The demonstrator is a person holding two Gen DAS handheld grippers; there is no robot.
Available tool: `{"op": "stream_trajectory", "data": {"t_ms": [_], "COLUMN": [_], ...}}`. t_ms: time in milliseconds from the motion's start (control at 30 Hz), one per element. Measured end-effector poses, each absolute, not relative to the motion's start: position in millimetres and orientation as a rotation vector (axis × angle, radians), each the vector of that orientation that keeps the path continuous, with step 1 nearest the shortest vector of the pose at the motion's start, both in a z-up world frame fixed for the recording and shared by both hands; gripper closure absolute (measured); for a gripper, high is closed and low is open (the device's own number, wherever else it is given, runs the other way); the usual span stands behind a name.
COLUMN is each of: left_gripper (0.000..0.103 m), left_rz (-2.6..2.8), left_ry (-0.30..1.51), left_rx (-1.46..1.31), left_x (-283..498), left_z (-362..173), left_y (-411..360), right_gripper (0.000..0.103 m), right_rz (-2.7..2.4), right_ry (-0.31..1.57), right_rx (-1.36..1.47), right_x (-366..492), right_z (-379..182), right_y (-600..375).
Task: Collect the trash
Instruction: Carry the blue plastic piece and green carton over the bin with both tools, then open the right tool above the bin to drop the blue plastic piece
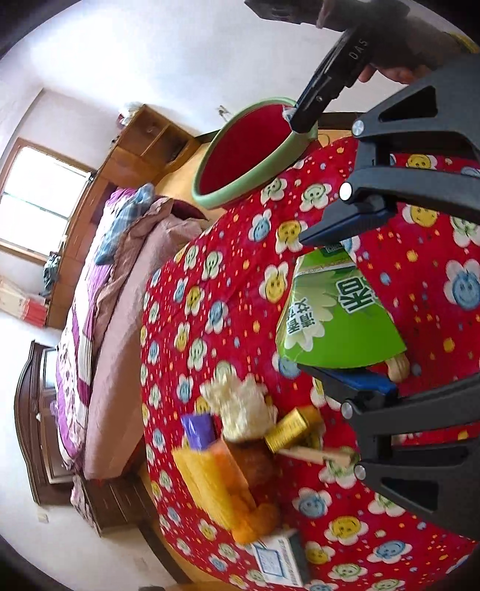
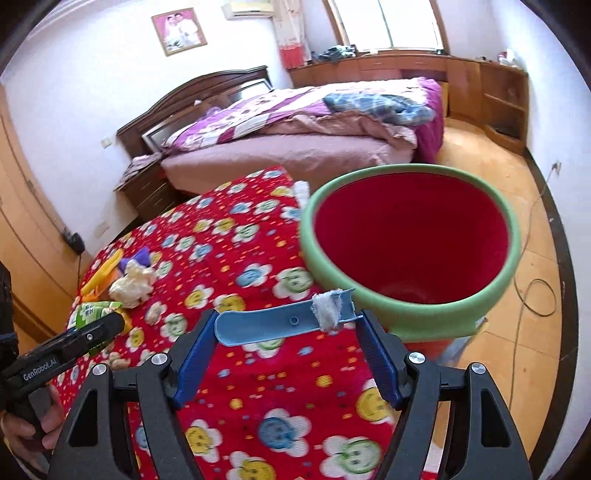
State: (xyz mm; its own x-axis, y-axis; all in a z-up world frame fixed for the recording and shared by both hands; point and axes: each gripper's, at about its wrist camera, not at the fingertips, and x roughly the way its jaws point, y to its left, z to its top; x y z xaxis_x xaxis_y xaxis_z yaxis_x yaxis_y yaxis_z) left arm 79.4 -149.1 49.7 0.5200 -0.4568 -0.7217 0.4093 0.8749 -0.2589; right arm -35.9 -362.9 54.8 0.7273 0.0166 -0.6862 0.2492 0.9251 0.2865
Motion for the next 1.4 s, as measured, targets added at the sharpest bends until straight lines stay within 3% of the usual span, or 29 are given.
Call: {"op": "stream_trajectory", "data": {"t_ms": [1400], "left_gripper": [0.043], "left_rz": [-0.755], "left_ry": [0.877], "left_rx": [0.113], "left_x": [124.3], "left_z": [43.5], "left_y": [-343.8], "right_gripper": [0.023], "right_rz": [-0.357], "right_ry": [0.773], "right_rx": [0.335], "right_x": [-22.2], "right_z": [23.8], "right_y": [-476.6]}}
